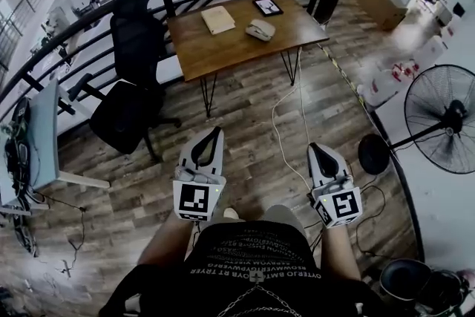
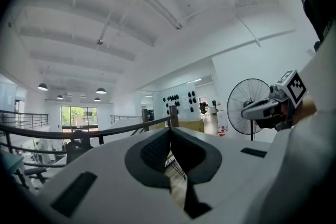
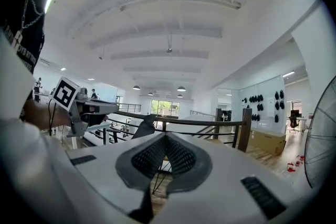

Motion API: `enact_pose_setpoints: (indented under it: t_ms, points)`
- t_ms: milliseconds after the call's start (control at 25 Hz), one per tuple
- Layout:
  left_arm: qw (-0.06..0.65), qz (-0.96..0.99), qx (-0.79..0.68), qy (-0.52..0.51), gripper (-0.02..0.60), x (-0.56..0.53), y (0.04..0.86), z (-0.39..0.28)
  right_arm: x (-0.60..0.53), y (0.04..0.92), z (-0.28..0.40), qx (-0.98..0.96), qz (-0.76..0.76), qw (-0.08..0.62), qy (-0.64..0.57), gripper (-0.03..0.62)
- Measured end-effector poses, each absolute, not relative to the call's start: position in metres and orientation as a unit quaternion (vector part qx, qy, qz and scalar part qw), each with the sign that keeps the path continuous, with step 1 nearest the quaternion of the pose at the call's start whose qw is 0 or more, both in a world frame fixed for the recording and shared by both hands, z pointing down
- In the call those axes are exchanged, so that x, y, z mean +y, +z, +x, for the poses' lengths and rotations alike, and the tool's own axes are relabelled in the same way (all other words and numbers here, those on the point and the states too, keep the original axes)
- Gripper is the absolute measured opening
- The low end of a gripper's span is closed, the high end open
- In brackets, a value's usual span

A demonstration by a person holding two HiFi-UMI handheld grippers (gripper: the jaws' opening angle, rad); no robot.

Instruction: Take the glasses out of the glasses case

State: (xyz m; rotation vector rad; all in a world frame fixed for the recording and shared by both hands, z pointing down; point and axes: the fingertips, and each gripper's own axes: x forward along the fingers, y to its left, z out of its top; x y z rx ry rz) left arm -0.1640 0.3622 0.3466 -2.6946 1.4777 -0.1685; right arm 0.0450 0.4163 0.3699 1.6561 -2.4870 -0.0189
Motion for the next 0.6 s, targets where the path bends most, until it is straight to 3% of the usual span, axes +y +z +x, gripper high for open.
enact_pose_setpoints:
  t_ms: [400,600]
  points:
    - [0.005,-0.881,0.469,-0.053,0.028,0.350,0.367,-0.188,0.400,0.381,0.032,-0.825,0.559,0.078,0.009,0.020]
    - [0.010,-0.884,0.464,-0.055,0.028,0.337,0.368,-0.180,0.377,0.388,0.032,-0.839,0.539,0.076,0.012,0.086]
